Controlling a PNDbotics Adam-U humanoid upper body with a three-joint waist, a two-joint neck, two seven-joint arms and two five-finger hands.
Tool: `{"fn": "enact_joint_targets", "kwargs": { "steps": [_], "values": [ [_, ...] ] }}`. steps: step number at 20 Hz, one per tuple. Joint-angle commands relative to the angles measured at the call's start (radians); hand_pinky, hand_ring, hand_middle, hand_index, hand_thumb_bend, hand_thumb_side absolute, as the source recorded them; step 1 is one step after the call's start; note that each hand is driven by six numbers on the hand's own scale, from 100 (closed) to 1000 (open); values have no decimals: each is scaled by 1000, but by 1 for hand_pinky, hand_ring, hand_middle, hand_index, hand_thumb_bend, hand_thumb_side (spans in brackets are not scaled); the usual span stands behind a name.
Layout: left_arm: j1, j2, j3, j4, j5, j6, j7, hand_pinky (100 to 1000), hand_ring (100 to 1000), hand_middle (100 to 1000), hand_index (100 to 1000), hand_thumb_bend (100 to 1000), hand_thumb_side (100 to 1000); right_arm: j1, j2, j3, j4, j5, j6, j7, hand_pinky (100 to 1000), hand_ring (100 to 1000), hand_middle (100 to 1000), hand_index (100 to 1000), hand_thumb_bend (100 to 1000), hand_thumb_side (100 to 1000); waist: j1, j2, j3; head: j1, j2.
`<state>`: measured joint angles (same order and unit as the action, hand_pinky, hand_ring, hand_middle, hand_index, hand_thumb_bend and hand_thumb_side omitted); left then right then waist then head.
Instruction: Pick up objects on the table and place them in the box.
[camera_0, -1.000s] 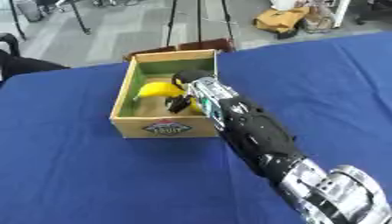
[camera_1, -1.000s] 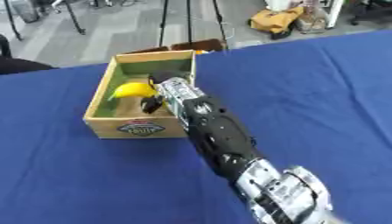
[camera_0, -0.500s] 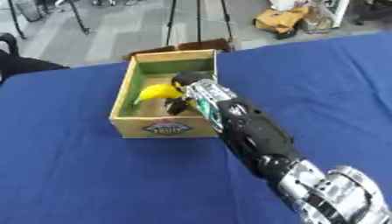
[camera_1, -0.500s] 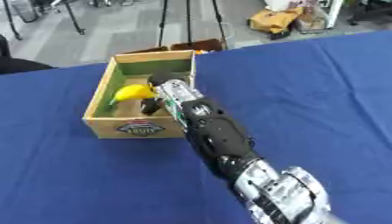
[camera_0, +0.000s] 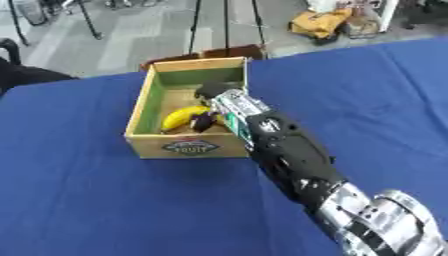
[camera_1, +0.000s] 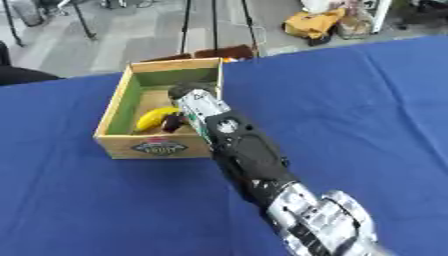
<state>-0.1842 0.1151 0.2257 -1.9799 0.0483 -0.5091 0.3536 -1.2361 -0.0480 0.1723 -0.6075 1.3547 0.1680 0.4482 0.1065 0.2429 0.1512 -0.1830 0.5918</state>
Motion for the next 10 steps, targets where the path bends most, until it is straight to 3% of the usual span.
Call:
{"fn": "enact_joint_targets", "kwargs": {
  "steps": [1, 5, 10],
  "values": [
    [-7, 16, 2, -20, 3, 0, -3, 293, 729, 750, 724, 100, 867, -31, -2, -7, -43, 14, -1, -4, 891, 1000, 938, 971, 100, 574, 1, -16, 1, -3, -11],
    [-4, 15, 3, -20, 2, -1, -2, 292, 729, 750, 724, 100, 866, -32, -20, 4, -119, 32, 2, -42, 872, 1000, 921, 961, 100, 635, 3, -16, 1, -3, -10],
    [-1, 14, 3, -20, 1, 0, -1, 289, 730, 751, 724, 100, 867, -35, -71, 37, -359, 127, 4, -115, 864, 976, 903, 950, 100, 750, 7, -15, -3, 0, -6]
  ]
}}
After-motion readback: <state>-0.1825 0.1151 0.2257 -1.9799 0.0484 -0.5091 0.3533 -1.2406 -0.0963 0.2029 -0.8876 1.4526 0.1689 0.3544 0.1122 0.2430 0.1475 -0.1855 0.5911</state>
